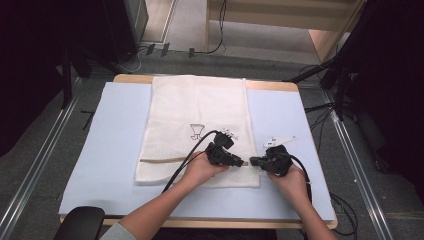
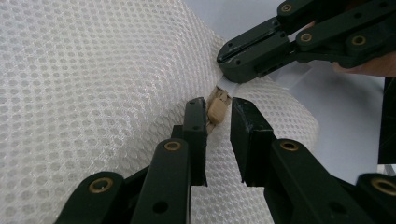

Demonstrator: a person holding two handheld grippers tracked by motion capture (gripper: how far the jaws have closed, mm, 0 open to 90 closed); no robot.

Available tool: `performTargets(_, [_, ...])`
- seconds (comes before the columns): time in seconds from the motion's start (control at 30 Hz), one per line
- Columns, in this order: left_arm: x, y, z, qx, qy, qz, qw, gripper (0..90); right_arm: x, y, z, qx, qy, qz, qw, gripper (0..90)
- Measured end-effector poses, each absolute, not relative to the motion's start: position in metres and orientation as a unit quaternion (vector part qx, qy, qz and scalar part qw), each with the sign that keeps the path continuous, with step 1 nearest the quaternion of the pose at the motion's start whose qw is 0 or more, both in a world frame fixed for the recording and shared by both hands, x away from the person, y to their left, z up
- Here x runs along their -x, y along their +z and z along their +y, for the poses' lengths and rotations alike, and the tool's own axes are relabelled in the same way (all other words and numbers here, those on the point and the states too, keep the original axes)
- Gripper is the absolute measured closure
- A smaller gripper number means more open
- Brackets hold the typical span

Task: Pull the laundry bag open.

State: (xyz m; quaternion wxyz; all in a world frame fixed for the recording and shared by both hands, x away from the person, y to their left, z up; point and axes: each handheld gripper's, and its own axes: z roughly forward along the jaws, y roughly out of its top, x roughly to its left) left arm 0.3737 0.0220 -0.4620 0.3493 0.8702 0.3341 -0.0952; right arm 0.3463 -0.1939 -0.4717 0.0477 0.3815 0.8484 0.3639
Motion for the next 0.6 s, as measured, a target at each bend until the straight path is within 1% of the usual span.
performTargets(0.17, [-0.375, -0.467, 0.017, -0.863, -0.108, 0.341, 0.358, 77.3, -0.346, -0.472, -0.194, -0.381, 0.363, 0.849, 0.048, 89.4])
performTargets(0.27, [-0.376, -0.467, 0.012, -0.867, -0.106, 0.335, 0.353, 78.6, -0.346, -0.472, -0.194, -0.383, 0.364, 0.848, 0.046, 89.4])
performTargets(0.4, [-0.376, -0.469, 0.01, -0.864, -0.105, 0.34, 0.355, 83.5, -0.346, -0.472, -0.194, -0.385, 0.364, 0.847, 0.047, 89.5])
performTargets(0.6, [-0.38, -0.471, 0.012, -0.859, -0.13, 0.339, 0.36, 87.8, -0.344, -0.471, -0.192, -0.378, 0.361, 0.851, 0.06, 89.6])
